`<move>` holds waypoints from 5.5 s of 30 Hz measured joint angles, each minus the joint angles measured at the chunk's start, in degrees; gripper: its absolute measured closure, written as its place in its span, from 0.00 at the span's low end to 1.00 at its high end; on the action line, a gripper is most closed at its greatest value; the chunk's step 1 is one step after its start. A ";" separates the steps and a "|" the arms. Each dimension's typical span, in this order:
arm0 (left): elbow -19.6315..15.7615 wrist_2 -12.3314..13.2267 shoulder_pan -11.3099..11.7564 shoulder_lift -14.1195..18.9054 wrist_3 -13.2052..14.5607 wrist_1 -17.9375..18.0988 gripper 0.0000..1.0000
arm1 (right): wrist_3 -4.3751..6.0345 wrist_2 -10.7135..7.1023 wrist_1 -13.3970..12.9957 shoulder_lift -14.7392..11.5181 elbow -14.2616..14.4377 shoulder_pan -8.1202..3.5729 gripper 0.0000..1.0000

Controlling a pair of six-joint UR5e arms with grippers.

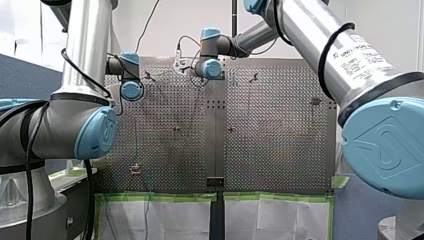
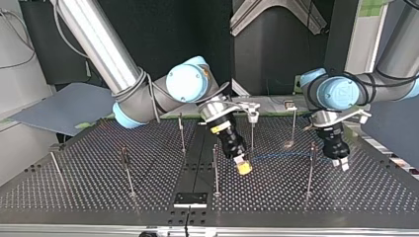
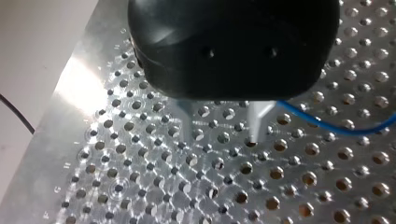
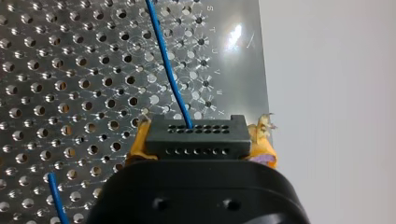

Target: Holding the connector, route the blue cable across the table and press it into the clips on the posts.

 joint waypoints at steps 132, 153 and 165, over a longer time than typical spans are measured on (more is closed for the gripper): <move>-2.45 -2.05 -16.59 3.06 11.66 -8.40 0.99 | 0.09 3.73 7.03 3.24 6.23 -4.14 1.00; -13.46 -1.94 -16.53 -1.02 8.95 1.81 0.99 | -2.21 4.08 7.11 3.06 14.35 -3.15 1.00; -19.58 0.37 -16.59 -5.03 8.02 7.96 0.99 | -2.57 4.05 6.98 3.02 17.56 -3.01 1.00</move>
